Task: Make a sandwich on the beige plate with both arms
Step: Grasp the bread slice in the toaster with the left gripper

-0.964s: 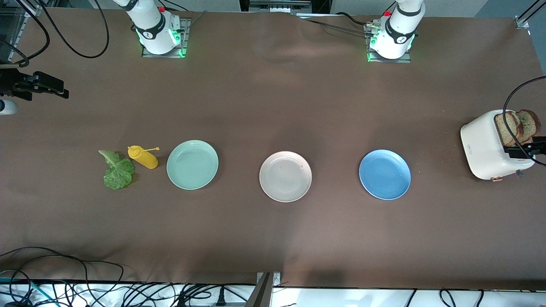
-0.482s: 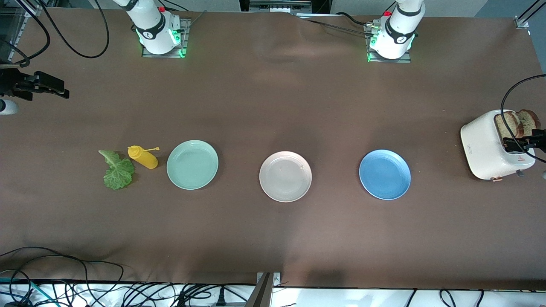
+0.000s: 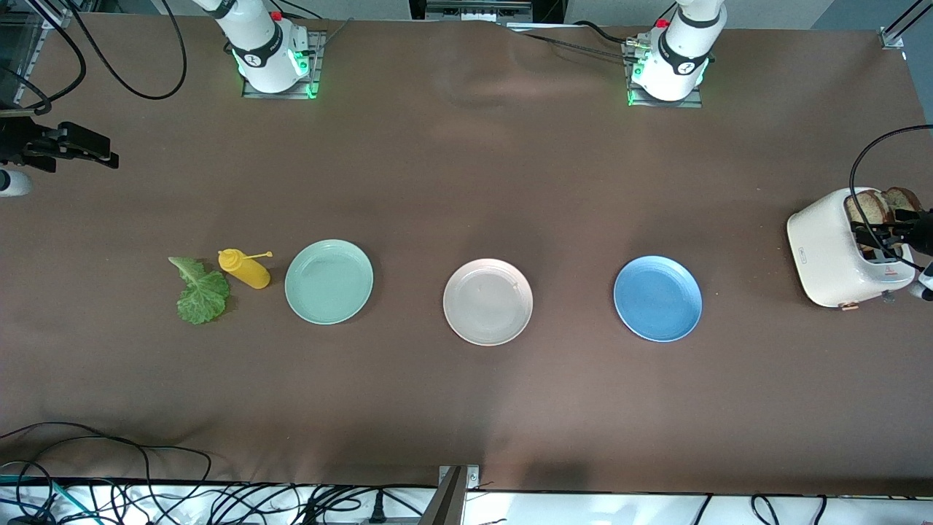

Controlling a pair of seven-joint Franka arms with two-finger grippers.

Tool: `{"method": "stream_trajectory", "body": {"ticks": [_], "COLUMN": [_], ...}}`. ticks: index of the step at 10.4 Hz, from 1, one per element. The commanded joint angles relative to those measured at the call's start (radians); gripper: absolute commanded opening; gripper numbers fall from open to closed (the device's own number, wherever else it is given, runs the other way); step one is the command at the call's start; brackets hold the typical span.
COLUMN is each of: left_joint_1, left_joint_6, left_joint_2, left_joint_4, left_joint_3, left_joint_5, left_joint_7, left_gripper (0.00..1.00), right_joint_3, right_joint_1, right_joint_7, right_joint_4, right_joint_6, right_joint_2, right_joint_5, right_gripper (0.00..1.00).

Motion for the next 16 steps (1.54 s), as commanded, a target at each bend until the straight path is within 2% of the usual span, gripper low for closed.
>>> {"method": "stream_trajectory", "body": {"ticks": [1,4,5,6,8,13,16], "left_joint_1": [0.005,0.000,-0.001,-0.001,0.000,-0.009,-0.035], "left_joint_6": [-0.030,-0.030,-0.030,-0.030,-0.030,-0.030,-0.081], "left_joint_2": [-0.018,-0.015,-0.009,-0.007,-0.007,-0.024,-0.081], "left_joint_4": [-0.031,-0.029,-0.028,-0.022,-0.016,0.009,0.044], "left_joint_3": [-0.003,-0.003,-0.003,-0.003,-0.003,-0.010,-0.026], "left_joint_5": [0.036,0.092,0.117,0.132,0.134,0.128,0.112], "left_joint_7": [0.029,0.030,0.030,0.042,0.071,0.074,0.071], "left_gripper": [0.72,0.46,0.42,0.32,0.02,0.00,0.00], "right_joint_3": [0.004,0.004,0.003,0.004,0.004,-0.008,-0.010], "right_joint_1": [-0.004,-0.004,-0.004,-0.004,-0.004,-0.004,-0.004], "right_joint_7": [-0.016,-0.016,-0.016,-0.016,-0.016,-0.016,-0.016], "right_joint_4": [0.014,0.014,0.015,0.015,0.014,0.014,0.015], "right_joint_6": [-0.020,-0.020,-0.020,-0.020,-0.020,-0.020,-0.020], "right_joint_2": [-0.009,-0.009,-0.007,-0.009,-0.009,-0.009,-0.009], "right_joint_5": [-0.004,-0.004,-0.004,-0.004,-0.004,-0.004,-0.004], "right_gripper": [1.00,1.00,1.00,1.00,1.00,1.00,1.00]}}
